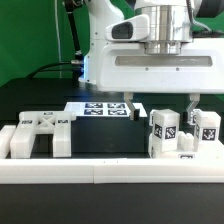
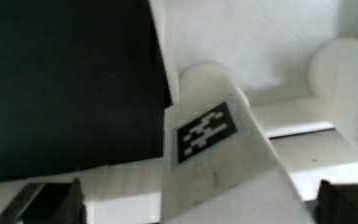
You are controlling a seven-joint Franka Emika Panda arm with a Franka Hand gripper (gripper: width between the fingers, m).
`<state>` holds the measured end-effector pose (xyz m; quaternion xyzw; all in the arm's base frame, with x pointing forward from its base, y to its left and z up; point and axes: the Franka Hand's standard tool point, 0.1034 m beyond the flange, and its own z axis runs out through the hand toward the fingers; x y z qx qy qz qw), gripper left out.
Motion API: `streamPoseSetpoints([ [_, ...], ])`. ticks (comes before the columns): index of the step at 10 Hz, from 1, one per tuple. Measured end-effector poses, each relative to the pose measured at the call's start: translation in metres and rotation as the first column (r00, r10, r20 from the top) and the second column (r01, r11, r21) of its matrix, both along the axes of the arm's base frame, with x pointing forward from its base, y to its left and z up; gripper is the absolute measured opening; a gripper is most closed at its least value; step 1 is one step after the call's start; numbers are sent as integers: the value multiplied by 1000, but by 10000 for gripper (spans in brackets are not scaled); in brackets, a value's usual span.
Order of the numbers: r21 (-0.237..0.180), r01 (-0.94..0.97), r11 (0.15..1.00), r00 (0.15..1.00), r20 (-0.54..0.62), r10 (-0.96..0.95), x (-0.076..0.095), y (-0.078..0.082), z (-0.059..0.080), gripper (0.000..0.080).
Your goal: Assemble chair
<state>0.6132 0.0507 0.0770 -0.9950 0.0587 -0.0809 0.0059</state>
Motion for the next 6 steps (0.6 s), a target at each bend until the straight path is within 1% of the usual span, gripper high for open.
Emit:
streamPoseSetpoints([
  [2, -32, -156, 987, 988, -3, 156, 0, 0, 0, 649],
  [3, -42, -217, 975, 976, -6, 216, 0, 0, 0, 649],
  [4, -45, -235, 971, 972, -6, 235, 0, 0, 0, 649],
  [5, -44, -231, 972, 973, -6, 231, 0, 0, 0, 560],
  [6, -42, -222, 974, 975, -6, 222, 0, 0, 0, 560],
])
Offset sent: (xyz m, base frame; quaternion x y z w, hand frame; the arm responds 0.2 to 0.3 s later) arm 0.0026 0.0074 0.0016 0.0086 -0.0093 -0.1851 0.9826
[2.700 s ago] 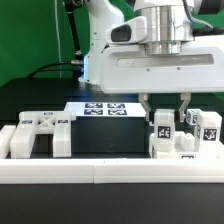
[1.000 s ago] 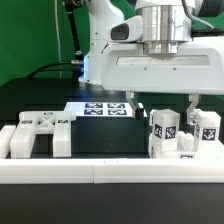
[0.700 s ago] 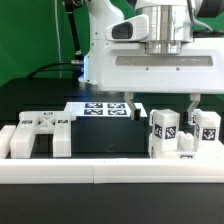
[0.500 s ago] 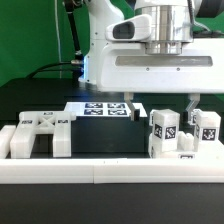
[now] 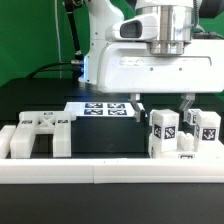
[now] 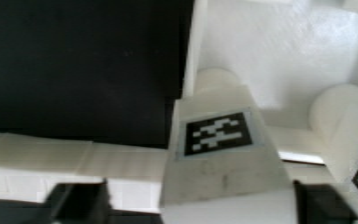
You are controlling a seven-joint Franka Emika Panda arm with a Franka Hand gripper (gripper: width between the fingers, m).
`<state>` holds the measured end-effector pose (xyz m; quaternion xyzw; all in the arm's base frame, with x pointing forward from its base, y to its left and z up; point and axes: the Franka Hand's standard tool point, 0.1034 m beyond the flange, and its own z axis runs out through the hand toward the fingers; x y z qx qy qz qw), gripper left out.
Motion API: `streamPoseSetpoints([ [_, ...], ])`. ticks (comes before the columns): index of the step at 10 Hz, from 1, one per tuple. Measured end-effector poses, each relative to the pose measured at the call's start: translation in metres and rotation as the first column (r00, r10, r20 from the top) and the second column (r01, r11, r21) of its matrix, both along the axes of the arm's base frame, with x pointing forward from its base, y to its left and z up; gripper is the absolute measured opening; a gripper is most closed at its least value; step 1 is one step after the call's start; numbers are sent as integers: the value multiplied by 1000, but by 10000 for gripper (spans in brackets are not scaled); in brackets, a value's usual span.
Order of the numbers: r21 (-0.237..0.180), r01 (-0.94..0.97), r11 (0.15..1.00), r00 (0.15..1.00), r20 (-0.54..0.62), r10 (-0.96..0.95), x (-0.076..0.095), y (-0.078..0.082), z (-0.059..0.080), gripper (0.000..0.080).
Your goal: Assemble chair
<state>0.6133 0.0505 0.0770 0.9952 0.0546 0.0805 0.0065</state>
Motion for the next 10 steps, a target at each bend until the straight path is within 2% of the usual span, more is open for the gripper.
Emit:
streamPoseSetpoints([
  [1, 3, 15, 1000, 1000, 0, -15, 0, 0, 0, 348],
  [2, 3, 16, 1000, 1000, 0, -16, 0, 0, 0, 289],
  [6, 53, 299, 953, 954, -7, -299, 0, 1, 0, 289],
  [8, 91, 489, 867, 872, -25, -489, -1, 5, 0, 289],
  [10, 119, 690, 713, 722, -48, -690, -2, 9, -2, 291],
])
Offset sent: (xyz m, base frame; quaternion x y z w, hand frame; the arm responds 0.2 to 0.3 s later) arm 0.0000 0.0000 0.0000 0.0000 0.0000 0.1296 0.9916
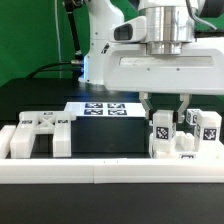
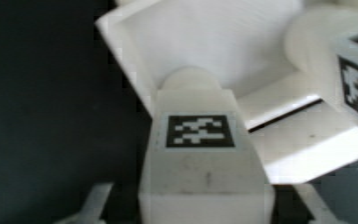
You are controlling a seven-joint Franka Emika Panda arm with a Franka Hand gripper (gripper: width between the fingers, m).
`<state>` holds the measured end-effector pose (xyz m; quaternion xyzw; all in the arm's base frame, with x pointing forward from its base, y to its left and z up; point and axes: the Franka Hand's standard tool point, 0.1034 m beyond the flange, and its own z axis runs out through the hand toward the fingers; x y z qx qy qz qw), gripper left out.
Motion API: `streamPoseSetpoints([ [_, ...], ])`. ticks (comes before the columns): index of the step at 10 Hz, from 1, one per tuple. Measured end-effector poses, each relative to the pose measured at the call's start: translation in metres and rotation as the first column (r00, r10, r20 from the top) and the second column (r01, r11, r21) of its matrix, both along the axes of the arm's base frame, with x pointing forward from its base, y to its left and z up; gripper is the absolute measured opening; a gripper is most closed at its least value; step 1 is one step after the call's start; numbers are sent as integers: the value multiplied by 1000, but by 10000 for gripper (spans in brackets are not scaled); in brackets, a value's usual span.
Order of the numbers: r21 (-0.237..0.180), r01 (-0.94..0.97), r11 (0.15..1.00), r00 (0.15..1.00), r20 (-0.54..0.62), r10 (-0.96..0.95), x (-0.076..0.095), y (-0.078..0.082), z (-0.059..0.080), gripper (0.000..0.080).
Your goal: Assemble chair
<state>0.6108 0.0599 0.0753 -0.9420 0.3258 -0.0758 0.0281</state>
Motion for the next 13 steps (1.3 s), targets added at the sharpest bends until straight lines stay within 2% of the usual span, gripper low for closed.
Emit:
streamPoseSetpoints([
  [2, 23, 212, 977, 977, 1, -212, 0, 0, 0, 291],
  [6, 58, 512, 857, 859, -5, -513, 0, 1, 1, 291],
  [7, 63, 530, 846, 848, -7, -530, 0, 2, 0, 353],
  [8, 59, 506, 861, 862, -5, -507, 0, 2, 0, 353],
  [9, 53, 475, 878, 880, -3, -476, 0, 2, 0, 542],
  [10, 47, 436, 899, 899, -1, -437, 1, 2, 1, 620],
  [11, 34, 369, 929, 929, 4, -370, 1, 2, 1, 620],
  [13, -13, 108, 994, 994, 11, -107, 2, -1, 2, 643],
])
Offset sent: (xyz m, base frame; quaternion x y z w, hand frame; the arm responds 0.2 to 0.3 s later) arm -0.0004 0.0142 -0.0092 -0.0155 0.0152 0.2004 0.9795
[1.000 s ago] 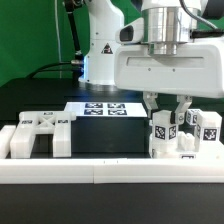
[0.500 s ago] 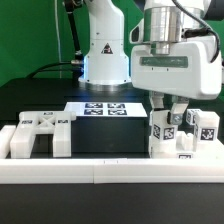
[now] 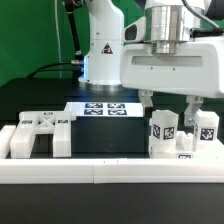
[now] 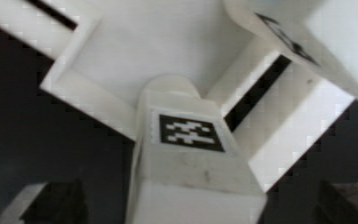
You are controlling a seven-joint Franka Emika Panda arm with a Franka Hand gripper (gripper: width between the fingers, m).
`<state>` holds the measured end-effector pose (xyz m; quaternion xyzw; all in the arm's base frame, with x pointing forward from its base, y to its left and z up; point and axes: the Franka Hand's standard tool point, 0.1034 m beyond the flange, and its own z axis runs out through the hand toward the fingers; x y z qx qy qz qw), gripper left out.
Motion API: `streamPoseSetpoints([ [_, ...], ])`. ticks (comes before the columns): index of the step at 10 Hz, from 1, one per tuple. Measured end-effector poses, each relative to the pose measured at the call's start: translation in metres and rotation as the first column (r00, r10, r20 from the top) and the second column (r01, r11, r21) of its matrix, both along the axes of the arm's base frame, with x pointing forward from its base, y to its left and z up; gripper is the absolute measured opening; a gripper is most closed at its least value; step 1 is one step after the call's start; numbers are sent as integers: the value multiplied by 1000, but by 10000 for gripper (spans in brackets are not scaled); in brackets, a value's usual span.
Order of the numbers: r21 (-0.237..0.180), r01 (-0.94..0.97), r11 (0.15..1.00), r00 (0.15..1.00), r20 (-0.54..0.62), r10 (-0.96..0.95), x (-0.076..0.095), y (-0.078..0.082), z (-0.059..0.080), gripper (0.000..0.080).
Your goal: Assemble chair
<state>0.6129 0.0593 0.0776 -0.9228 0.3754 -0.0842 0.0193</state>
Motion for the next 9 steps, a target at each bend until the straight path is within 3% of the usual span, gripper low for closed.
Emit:
streamPoseSetpoints([
  [4, -54, -309, 950, 951, -16, 309, 0, 0, 0, 648],
  [9, -113, -653, 749, 757, -66, 650, 1, -5, 0, 648],
])
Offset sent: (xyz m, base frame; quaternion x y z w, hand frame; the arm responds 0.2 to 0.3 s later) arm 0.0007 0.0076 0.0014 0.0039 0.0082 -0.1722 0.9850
